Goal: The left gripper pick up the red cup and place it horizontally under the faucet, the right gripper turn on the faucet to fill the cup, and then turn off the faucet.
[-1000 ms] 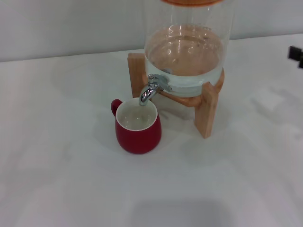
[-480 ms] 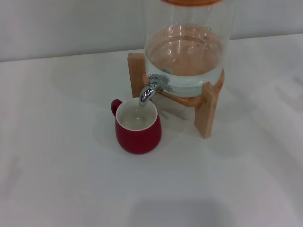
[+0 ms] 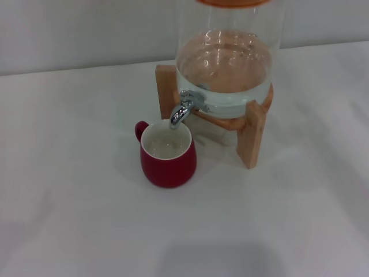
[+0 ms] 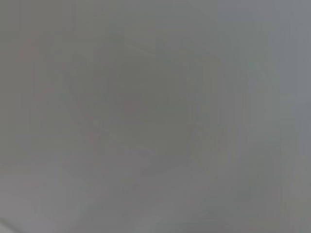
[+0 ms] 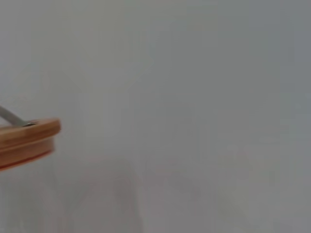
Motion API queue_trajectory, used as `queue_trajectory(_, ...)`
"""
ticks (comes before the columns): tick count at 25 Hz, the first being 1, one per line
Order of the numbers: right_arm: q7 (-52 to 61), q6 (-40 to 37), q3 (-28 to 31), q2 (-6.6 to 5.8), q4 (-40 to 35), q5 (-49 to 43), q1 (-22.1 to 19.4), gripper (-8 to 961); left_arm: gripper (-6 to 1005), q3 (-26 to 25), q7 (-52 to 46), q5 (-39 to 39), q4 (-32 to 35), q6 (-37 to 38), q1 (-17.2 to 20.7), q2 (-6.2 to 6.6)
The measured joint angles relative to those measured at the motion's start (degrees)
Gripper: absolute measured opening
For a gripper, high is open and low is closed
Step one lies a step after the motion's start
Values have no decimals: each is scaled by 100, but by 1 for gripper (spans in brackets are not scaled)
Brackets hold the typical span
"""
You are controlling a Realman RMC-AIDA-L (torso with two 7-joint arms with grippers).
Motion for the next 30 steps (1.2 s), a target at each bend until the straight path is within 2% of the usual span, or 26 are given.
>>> queue_trajectory(11, -260, 104, 321, -16, -511, -3, 75, 720, 880, -26, 95, -380, -34, -40, -74, 7)
queue_trajectory(23, -260, 173, 348, -7, -654, 10, 55, 720, 880, -18, 223, -585, -54, -209, -131, -2)
queue_trajectory(30, -260, 425, 597, 1, -757, 34, 114, 720, 880, -18, 367, -645, -149, -273, -181, -7)
